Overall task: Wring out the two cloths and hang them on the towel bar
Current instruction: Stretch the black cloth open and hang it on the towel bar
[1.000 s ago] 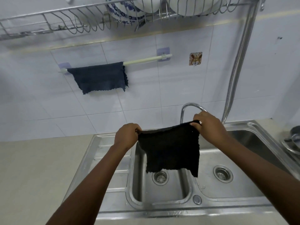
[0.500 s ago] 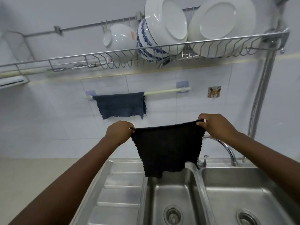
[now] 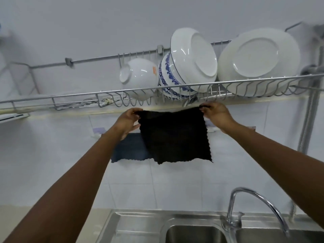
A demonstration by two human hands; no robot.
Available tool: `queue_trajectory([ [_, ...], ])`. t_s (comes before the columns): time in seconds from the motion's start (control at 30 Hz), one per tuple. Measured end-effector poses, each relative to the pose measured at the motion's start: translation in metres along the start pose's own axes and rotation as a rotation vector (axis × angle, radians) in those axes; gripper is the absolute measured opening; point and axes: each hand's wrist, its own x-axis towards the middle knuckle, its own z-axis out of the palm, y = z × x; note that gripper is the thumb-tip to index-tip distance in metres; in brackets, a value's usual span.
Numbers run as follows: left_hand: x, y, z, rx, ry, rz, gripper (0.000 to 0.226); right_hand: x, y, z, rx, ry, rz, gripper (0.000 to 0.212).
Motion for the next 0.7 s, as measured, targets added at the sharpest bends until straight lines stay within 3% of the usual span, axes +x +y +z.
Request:
queue_trajectory([
  [0.1,0.02,-0.037,0.001,0.513,-0.185,0.177,0.04,0.006,0.035,0.017,-0.219,-0.168,-0.042,0.022],
  [0.17,0.03,-0.059,0.004,0.751,-0.264,0.231,0.038,0.005,0.055,0.028,-0.452,-0.242,-0.182,0.021],
  [0.27,0.042,-0.075,0.008,0.944,-0.212,0.278,0.026,0.009,0.075,0.04,-0.745,-0.149,-0.359,0.022],
  [0.37,0.054,-0.076,0.013,0.98,0.038,0.244,0.019,0.017,0.072,0.045,-0.824,0.004,-0.369,0.007],
  [0.43,0.058,-0.077,0.021,0.914,0.22,0.259,0.024,0.021,0.063,0.044,-0.745,0.051,-0.287,0.018],
  [0.5,0.057,-0.076,0.028,0.814,0.296,0.244,0.036,0.025,0.06,0.043,-0.785,0.041,-0.266,0.021],
  [0.6,0.06,-0.078,0.027,0.877,0.2,0.195,0.024,0.023,0.066,0.041,-0.978,-0.08,-0.329,0.025],
  [0.7,0.055,-0.071,0.024,1.169,0.092,0.048,0.05,0.016,0.073,0.036,-1.132,-0.05,-0.429,0.034],
])
